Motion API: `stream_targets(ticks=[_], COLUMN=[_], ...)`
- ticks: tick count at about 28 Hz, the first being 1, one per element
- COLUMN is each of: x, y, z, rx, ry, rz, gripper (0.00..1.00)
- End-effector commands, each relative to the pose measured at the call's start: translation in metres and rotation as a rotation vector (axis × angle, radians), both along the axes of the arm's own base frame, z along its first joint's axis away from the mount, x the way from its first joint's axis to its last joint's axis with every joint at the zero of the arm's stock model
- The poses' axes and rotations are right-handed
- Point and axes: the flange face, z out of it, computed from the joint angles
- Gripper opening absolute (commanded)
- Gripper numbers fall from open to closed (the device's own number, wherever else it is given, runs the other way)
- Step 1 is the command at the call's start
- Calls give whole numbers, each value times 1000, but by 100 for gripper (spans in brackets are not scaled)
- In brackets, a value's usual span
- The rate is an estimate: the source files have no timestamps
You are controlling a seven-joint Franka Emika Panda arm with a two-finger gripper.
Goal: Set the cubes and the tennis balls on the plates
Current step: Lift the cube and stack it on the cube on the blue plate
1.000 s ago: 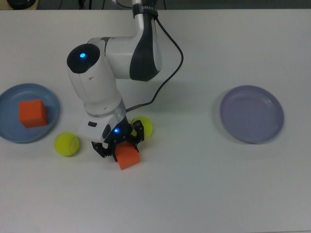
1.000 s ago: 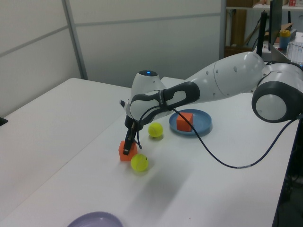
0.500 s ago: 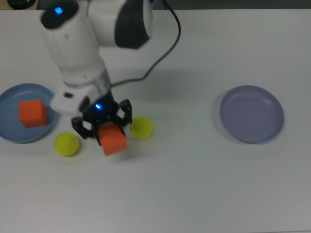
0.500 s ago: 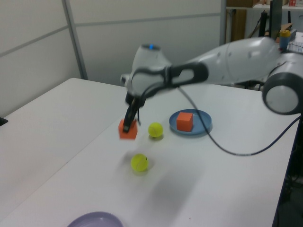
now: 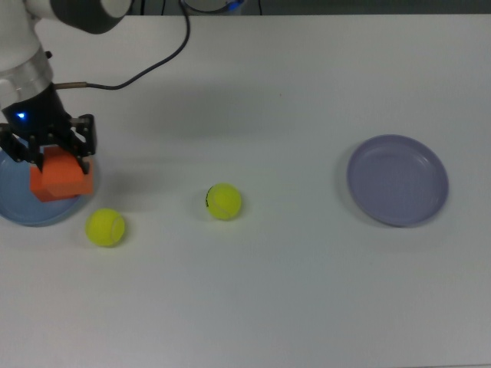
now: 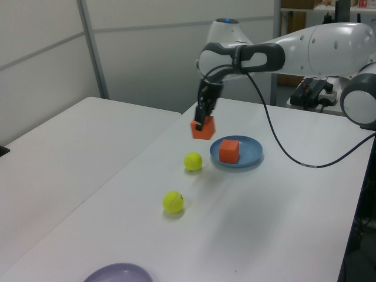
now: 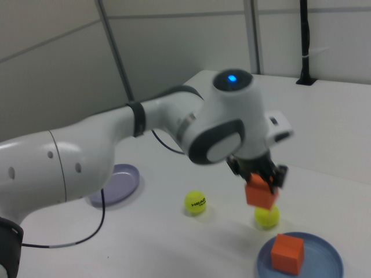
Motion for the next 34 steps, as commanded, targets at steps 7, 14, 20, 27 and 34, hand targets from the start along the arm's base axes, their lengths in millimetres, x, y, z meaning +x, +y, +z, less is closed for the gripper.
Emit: stream_targets(ticks=[7, 14, 20, 27, 34], x=[-22, -24, -19, -19, -19], y=[-55, -70, -76, -82, -84], z=[-30, -42, -51, -58, -59], rx=[5, 1, -12, -16, -15], ry=[59, 76, 57, 58, 60], rz=[-122, -143, -157, -166, -169], gripper=[0, 0, 0, 0, 11])
